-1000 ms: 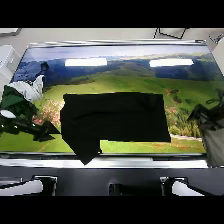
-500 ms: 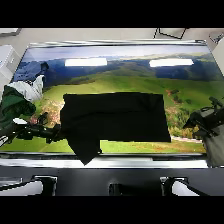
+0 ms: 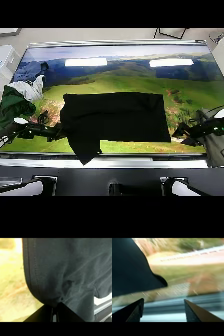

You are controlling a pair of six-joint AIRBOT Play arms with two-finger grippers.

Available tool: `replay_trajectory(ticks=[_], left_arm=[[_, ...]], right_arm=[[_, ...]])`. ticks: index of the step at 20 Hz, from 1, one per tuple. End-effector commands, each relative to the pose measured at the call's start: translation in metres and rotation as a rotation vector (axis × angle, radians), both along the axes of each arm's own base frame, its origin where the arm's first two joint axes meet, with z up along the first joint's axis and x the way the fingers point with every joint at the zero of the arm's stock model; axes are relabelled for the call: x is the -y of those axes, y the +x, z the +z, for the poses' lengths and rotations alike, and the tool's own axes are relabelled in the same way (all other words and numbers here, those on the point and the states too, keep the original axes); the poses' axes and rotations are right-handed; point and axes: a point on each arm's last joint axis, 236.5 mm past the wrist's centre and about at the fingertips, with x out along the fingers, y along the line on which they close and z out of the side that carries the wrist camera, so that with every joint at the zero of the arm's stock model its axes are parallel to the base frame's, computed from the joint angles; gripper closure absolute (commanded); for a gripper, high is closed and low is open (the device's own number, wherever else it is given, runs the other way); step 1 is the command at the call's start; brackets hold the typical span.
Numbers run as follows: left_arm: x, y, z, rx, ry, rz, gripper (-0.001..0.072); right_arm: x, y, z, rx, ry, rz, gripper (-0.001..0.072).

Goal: Fold the clothes and pants, and hang the long-sleeved shirts on hangers.

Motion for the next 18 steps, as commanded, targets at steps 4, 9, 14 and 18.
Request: replay_trajectory(ticks=[4,9,14,18], left_arm=[[0.003,-0.002,0.008,0.009,-0.012,-0.014,0.067],[0.004,-0.001,0.011,0.016,-0.014,-0.008,0.067],[0.006,0.028,0.042,0.108,-0.048,0.017,0.0671],[-0.016,0.108,0.194,0.576,0.075,0.002,0.0672]], right_arm=[[-0.023,0.021,-0.03,0.038,0.112,-0.092,0.0149],[-0.032,0.022,-0.033,0.02,0.161,-0.115,0.0298],[-0.049,0.021,0.007,0.084,0.253,0.002,0.0666],[-0.015,0.124,0.16,0.638,0.063,0.04,0.0668]])
